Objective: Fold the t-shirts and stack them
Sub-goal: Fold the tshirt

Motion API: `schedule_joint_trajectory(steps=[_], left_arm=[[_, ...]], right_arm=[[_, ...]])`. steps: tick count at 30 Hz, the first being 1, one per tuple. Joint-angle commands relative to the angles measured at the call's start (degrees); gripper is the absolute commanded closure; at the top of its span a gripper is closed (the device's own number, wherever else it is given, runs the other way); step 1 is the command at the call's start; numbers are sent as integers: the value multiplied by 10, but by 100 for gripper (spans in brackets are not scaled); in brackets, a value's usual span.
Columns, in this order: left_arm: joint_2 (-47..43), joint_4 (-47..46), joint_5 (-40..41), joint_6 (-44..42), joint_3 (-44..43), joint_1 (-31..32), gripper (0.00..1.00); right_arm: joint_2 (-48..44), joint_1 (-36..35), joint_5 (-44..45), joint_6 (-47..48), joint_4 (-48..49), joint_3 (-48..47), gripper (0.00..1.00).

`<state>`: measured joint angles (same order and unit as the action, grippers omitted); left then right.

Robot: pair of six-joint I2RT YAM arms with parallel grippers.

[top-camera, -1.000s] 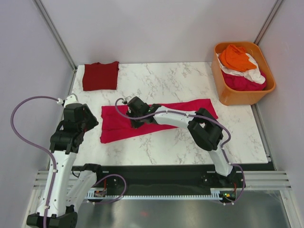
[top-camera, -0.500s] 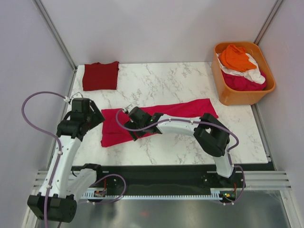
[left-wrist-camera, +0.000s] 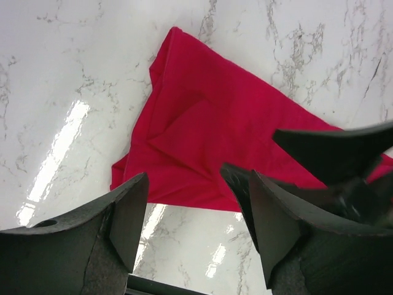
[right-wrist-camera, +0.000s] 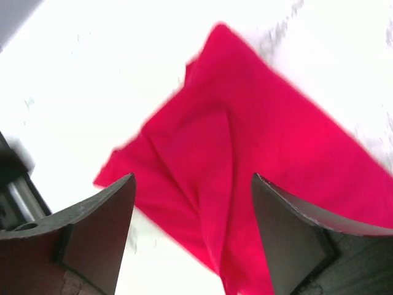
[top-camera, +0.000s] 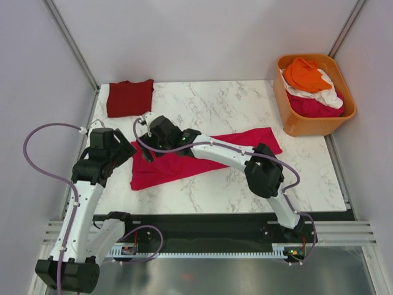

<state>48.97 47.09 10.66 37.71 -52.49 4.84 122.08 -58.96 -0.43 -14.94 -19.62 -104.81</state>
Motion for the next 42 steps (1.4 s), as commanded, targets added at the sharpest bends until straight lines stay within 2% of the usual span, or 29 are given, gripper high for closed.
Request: schedule_joint_trajectory(steps=[1, 3, 7, 12, 16, 22, 29, 32, 34, 39, 40, 41, 42], left_arm=[[3, 5, 7, -1, -22, -3, 27], [-10, 23, -7, -9, -26, -3, 29], [-48, 66, 1, -63, -48, -3, 29], [-102, 89, 40, -112, -60, -3, 23], [-121, 87, 45, -111, -54, -3, 22], [-120, 77, 62, -104, -46, -3, 27], [-124, 71, 71, -98, -40, -3, 29], [-121, 71, 72, -98, -41, -3, 29], [-117, 71, 73, -98, -41, -3, 29], [-114, 76, 76, -97, -45, -3, 28], [-113, 77, 78, -95, -45, -3, 26], [-110, 79, 81, -95, -46, -4, 25], [-109, 80, 82, -93, -46, -4, 24]], right_arm=[[98, 19, -49, -11, -15, -75, 17], [126, 25, -56, -20, -23, -116, 20], [157, 27, -70, -27, -25, -135, 25], [166, 28, -79, -30, -25, -132, 30], [178, 27, -92, -37, -24, -134, 36], [170, 17, -91, -40, -23, -123, 47], [148, -6, -89, -40, -20, -123, 97], [120, -28, -89, -39, -17, -99, 99], [85, -43, -89, -39, 3, -72, 99], [26, -82, -82, -50, 35, 7, 84], [3, -85, -78, -52, 43, 22, 74], [-8, -89, -84, -53, 51, 47, 43], [-25, -90, -88, -53, 62, 58, 30]])
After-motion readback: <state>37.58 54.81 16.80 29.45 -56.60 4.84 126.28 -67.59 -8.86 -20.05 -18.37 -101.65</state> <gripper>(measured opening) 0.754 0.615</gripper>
